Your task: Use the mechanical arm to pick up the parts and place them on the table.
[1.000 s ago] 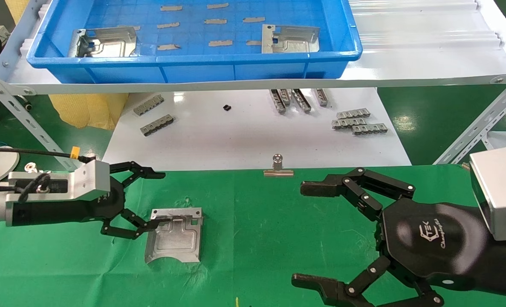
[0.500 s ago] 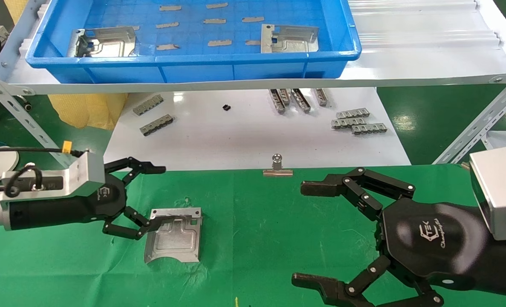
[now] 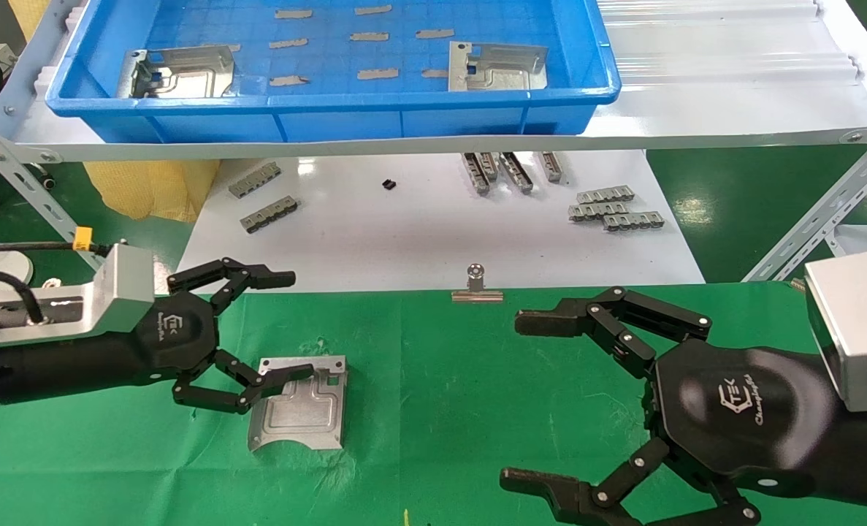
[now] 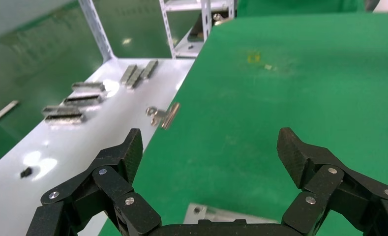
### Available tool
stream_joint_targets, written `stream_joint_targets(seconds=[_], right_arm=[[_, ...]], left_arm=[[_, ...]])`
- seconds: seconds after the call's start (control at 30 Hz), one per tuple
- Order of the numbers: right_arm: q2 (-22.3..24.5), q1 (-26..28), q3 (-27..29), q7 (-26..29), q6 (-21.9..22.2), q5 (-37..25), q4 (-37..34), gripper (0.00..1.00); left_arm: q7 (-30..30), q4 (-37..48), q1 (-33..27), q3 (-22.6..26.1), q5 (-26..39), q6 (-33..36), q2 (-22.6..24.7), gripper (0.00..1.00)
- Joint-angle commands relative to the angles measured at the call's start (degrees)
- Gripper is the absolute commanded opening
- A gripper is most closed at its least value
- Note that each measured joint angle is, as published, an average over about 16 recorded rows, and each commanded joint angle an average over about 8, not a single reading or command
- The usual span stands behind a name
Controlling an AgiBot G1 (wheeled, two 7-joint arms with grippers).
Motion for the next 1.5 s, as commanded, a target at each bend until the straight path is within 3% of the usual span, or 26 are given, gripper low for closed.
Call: stream_joint_targets(seconds=[0.03,1.07,1.5], right_arm=[[0.0,0.0,0.0,0.0,0.0,0.0,0.0,1.00],[0.0,0.0,0.0,0.0,0.0,0.0,0.0,1.00],[0.0,0.0,0.0,0.0,0.0,0.0,0.0,1.00]], left_arm=[[-1.7,-2.4,1.2,-1.0,-0.8,-0.2,-0.7,1.00],[-27.5,-38.0,19.0,-15.7,-12.5,-2.6,-10.5,1.00],[-29.3,-41.1,20.6,-17.0,-13.7,-2.9,-11.4,1.00]])
